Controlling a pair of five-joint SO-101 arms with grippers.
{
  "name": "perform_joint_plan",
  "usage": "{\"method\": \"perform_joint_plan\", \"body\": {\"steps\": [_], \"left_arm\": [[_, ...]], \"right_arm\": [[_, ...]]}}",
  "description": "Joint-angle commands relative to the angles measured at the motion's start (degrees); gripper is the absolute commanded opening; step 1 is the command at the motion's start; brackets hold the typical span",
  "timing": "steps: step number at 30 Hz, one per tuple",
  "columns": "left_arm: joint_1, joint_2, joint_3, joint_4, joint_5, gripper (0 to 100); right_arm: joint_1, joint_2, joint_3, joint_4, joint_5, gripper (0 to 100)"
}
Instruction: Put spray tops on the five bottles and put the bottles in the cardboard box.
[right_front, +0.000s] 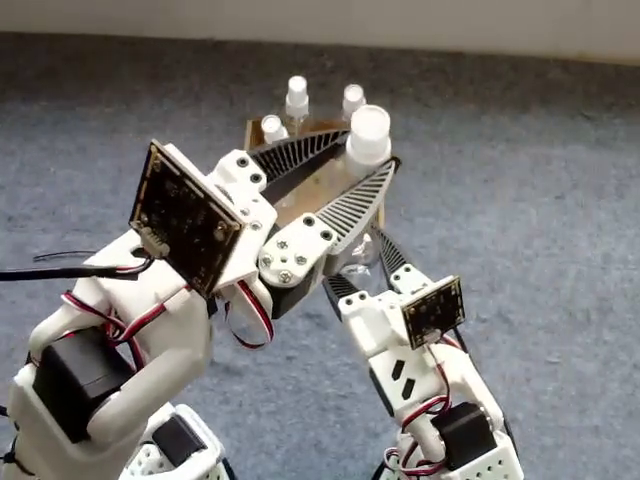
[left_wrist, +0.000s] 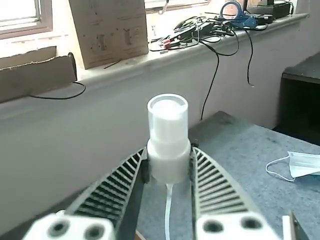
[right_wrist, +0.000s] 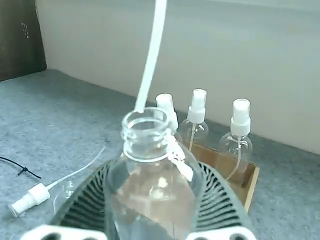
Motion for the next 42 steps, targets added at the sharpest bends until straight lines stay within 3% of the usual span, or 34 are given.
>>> {"method": "perform_joint_plan", "body": {"steps": [1,6,13,18,22,28,33,38,42], "left_arm": [[1.01,-0.22,2.33,-1.85,-0.35,0],[0.92,-0.31,10.42,-6.77,-0.35,0],[0.84,-0.84,15.16,-7.12,-0.44,0],[0.92,-4.18,15.08,-3.08,-0.44,0],[-0.22,-6.46,15.25,0.26,-0.44,0],[-3.3,-3.03,15.34,0.7,-0.44,1],[-3.3,1.01,15.34,0.7,-0.44,11],[-3.65,1.89,15.08,1.32,-0.35,12],[-3.21,1.89,12.79,6.33,-0.35,12]], "right_arm": [[0.75,0.22,-0.66,-1.45,-0.53,0.4],[0.75,0.22,-0.66,-1.45,-0.53,0.4],[0.84,0.22,-0.66,-1.45,-0.53,0.4],[1.36,0.22,-0.75,-1.45,-0.7,0.4],[5.14,0.22,-0.92,-1.45,-5.54,0.4],[5.67,0.22,-1.1,-1.45,-5.89,0.4],[5.67,0.04,-0.92,-1.54,-5.8,0.4],[5.85,-0.04,-0.75,-1.54,-5.71,0.4],[5.85,-0.04,-0.66,-1.63,-5.71,0.4]]}}
